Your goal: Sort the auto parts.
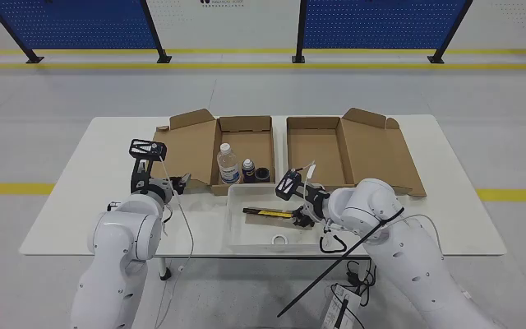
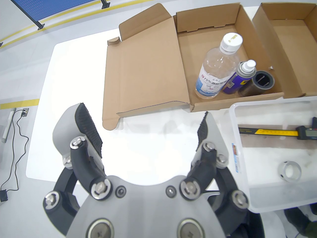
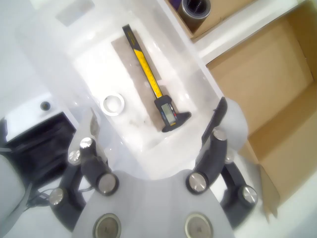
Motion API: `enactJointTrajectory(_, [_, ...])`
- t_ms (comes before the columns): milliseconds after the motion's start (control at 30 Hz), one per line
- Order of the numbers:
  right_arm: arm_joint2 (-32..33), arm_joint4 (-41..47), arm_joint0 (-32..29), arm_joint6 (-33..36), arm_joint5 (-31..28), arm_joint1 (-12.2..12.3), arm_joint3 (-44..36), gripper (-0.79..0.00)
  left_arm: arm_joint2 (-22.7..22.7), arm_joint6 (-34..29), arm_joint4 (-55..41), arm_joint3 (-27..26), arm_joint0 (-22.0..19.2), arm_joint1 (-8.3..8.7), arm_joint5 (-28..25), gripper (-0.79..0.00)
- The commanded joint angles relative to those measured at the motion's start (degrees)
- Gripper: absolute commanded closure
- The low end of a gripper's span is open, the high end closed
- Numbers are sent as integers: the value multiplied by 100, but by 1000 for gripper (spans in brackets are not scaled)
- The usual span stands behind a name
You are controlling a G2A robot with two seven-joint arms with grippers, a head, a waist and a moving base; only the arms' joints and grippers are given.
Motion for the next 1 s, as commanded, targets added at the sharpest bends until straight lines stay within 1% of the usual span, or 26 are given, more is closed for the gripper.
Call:
enactJointTrajectory(0, [0, 0, 0, 0, 0, 0, 0, -785, 0, 0, 0, 0, 0, 0, 0, -785])
enactJointTrajectory(133, [-92, -90, -11, -192, -39, -7, -37, -785, 0, 0, 0, 0, 0, 0, 0, -785])
enactJointTrajectory(200, [-217, 91, 120, -30, -105, -32, 76, -785, 0, 0, 0, 0, 0, 0, 0, -785])
enactJointTrajectory(267, [-350, 438, 383, 300, -6, -82, 194, -785, 0, 0, 0, 0, 0, 0, 0, -785])
enactJointTrajectory(400, [-779, 862, 939, 1172, 461, -215, 347, -785, 0, 0, 0, 0, 0, 0, 0, -785])
enactJointTrajectory(467, [-1001, 1036, 1217, 1529, 763, -295, 489, -785, 0, 0, 0, 0, 0, 0, 0, -785])
enactJointTrajectory(533, [-1227, 1018, 1438, 1880, 992, -358, 549, -785, 0, 0, 0, 0, 0, 0, 0, -785])
enactJointTrajectory(600, [-1371, 1051, 1542, 1928, 1197, -400, 634, -785, 0, 0, 0, 0, 0, 0, 0, -785])
enactJointTrajectory(700, [-1494, 914, 1644, 1928, 1461, -399, 821, -785, 0, 0, 0, 0, 0, 0, 0, -785])
enactJointTrajectory(767, [-1537, 984, 1666, 1928, 1434, -384, 955, -785, 0, 0, 0, 0, 0, 0, 0, -785])
enactJointTrajectory(833, [-1621, 909, 1734, 1928, 1271, -360, 1154, -785, 0, 0, 0, 0, 0, 0, 0, -785])
enactJointTrajectory(967, [-1642, 876, 1750, 1928, 1242, -356, 1181, -785, 0, 0, 0, 0, 0, 0, 0, -785])
